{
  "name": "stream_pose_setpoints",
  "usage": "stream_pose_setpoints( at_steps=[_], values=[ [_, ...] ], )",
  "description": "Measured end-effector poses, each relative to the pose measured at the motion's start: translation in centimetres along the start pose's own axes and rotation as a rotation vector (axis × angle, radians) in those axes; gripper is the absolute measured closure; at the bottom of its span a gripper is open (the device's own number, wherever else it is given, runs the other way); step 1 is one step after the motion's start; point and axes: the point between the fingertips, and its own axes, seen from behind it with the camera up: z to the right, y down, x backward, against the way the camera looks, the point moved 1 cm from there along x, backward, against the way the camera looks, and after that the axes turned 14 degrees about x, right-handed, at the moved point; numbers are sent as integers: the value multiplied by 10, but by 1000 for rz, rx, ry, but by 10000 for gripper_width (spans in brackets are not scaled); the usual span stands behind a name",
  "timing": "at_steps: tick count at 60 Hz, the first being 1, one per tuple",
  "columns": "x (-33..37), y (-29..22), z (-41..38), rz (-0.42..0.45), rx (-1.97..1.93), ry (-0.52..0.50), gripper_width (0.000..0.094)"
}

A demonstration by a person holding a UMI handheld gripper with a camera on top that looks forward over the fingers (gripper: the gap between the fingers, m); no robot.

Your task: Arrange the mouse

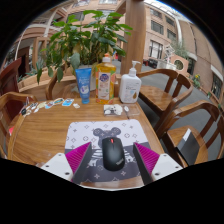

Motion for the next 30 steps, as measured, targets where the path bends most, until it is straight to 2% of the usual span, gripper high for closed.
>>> stream_pose_setpoints(
  at_steps=[15,30],
  values=[
    [122,-16,-7,105,36,11,83],
    [233,5,-17,171,47,7,80]
  ],
)
